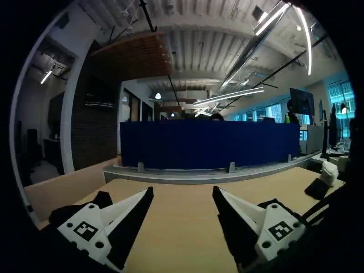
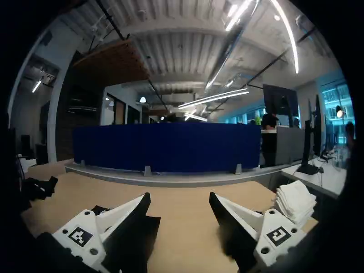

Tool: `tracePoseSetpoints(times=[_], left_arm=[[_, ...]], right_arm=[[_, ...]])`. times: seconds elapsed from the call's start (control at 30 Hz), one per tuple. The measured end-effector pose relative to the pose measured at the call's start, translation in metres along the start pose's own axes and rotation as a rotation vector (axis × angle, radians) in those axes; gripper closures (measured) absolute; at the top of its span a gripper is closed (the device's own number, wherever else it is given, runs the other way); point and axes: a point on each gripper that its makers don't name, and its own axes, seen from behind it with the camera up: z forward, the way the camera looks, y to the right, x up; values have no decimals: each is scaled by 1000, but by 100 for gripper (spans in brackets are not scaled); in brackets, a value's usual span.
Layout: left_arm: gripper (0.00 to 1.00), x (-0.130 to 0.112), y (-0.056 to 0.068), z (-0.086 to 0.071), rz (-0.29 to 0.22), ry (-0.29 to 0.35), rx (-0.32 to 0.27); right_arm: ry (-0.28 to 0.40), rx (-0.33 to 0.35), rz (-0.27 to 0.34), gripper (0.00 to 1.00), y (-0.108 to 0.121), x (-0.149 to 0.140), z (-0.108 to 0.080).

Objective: Fold towel

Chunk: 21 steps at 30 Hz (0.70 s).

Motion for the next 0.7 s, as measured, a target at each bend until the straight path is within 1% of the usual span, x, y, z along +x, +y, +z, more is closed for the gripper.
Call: tracePoseSetpoints(times=[0.17,0.27,0.37,0.47,0.57,0.7], left_arm=[[3,29,-1,-2,-2,-6,-3],[3,42,2,-4,3,-15,-11],[3,50,13,-5,14,-38,-45],[3,55,25,-6,31,-61,-91],[3,56,38,-7,50,-89,-141],[3,52,60,-12,81,-144,-236]], right_arm=[[12,-14,-2,0,8,37,2],[14,-21,0,0,12,56,1],[-7,-8,-12,0,12,66,0],[-33,22,-38,0,8,70,-1],[-69,64,-60,0,1,69,-3],[-137,149,-83,0,-13,65,-10]])
